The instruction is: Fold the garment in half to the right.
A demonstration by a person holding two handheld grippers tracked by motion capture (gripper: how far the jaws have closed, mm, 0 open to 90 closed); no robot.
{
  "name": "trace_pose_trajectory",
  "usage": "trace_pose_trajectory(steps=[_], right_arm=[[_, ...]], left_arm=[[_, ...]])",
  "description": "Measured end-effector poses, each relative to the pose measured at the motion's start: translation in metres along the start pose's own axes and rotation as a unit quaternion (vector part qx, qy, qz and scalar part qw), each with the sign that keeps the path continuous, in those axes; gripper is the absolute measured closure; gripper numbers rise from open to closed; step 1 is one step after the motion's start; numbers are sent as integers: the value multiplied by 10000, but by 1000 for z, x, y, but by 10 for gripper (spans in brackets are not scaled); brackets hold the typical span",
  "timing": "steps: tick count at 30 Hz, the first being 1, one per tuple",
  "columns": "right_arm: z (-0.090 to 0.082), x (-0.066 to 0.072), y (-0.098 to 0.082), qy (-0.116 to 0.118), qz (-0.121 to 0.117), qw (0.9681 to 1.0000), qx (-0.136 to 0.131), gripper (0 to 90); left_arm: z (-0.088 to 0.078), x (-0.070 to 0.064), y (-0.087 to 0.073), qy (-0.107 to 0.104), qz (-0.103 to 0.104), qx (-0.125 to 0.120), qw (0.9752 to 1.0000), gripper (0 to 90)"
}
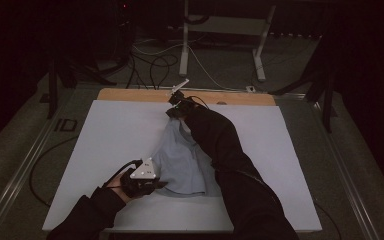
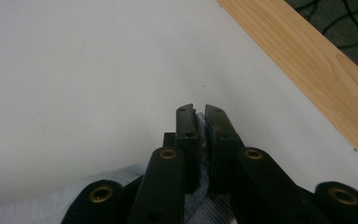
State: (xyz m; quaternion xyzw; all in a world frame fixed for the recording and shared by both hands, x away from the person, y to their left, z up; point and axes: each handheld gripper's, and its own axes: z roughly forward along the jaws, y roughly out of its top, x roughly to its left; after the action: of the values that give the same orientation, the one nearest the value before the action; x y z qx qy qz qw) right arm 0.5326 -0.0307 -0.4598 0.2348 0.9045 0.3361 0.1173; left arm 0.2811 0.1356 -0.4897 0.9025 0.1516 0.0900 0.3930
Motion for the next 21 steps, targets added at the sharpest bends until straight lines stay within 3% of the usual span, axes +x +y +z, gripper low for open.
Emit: trace_pose_trajectory(steps=[13,21], right_arm=[[-25,-9,1,21,-27,9996,-284,857],[-43,-15,-3,-21,59,9989,-463,857]], left_arm=[[-4,-1,22,-140,428,97,9989,869],[-2,-3,44,-235,744,209,9967,869]])
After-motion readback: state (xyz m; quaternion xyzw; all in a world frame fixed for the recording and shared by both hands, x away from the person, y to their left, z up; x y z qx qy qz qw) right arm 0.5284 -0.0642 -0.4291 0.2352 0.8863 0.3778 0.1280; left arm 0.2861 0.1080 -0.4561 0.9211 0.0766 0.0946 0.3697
